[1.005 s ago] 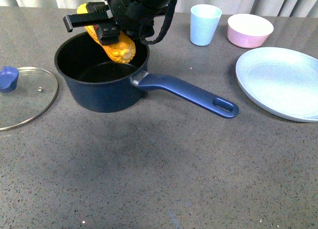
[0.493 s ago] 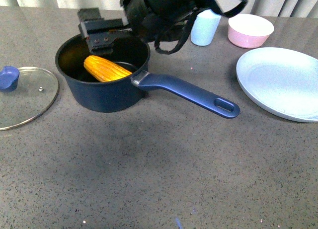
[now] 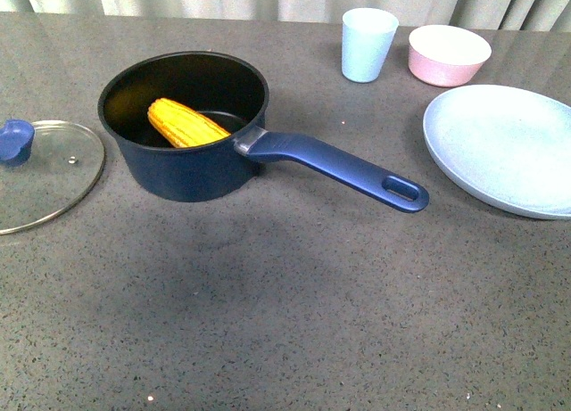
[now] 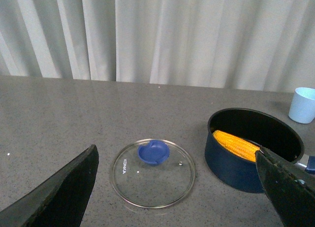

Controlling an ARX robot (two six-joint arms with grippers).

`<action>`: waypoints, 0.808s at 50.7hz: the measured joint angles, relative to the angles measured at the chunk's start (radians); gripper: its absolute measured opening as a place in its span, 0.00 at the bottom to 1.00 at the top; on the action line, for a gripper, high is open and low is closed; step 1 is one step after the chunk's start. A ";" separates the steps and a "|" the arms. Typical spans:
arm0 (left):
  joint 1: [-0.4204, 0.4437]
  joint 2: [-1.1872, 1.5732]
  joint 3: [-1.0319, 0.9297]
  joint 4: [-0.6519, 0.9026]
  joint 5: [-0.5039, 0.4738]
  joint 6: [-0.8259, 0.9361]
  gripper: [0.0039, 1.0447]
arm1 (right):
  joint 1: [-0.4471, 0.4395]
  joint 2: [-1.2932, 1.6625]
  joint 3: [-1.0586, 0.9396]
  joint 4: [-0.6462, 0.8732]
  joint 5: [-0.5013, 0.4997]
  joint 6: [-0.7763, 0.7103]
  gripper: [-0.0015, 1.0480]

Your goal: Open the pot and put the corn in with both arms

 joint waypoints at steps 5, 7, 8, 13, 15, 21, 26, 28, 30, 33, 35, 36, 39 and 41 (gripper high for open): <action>0.000 0.000 0.000 0.000 0.000 0.000 0.92 | -0.073 -0.139 -0.105 -0.001 0.001 0.046 0.91; 0.000 0.000 0.000 0.000 0.000 0.000 0.92 | -0.095 -0.176 -0.129 -0.002 0.010 0.062 0.91; 0.000 0.000 0.000 0.000 0.000 0.000 0.92 | -0.099 -0.183 -0.132 -0.002 0.011 0.063 0.91; 0.000 0.000 0.000 0.000 0.002 0.000 0.92 | -0.099 -0.215 -0.217 0.200 0.203 -0.032 0.79; 0.000 0.000 0.000 0.000 0.000 0.000 0.92 | -0.104 -0.229 -0.269 0.271 0.244 -0.079 0.72; 0.000 0.000 0.000 0.000 0.000 0.000 0.92 | -0.143 -0.303 -0.401 0.341 0.230 -0.149 0.50; 0.000 0.000 0.000 0.000 0.000 0.000 0.92 | -0.171 -0.367 -0.476 0.354 0.205 -0.165 0.32; 0.000 0.000 0.000 0.000 0.000 0.000 0.92 | -0.185 -0.390 -0.507 0.357 0.196 -0.169 0.24; 0.000 0.000 0.000 0.000 0.000 0.000 0.92 | -0.198 -0.416 -0.536 0.357 0.184 -0.174 0.15; 0.000 0.000 0.000 0.000 0.000 0.000 0.92 | -0.209 -0.447 -0.567 0.357 0.169 -0.176 0.05; 0.000 0.000 0.000 0.000 0.000 0.000 0.92 | -0.216 -0.470 -0.586 0.356 0.161 -0.180 0.02; 0.000 0.000 0.000 0.000 0.000 0.000 0.92 | -0.218 -0.475 -0.590 0.356 0.161 -0.178 0.02; 0.000 0.000 0.000 0.000 0.000 0.000 0.92 | -0.227 -0.503 -0.609 0.351 0.151 -0.181 0.02; 0.000 0.000 0.000 0.000 0.000 0.000 0.92 | -0.234 -0.524 -0.624 0.345 0.142 -0.181 0.02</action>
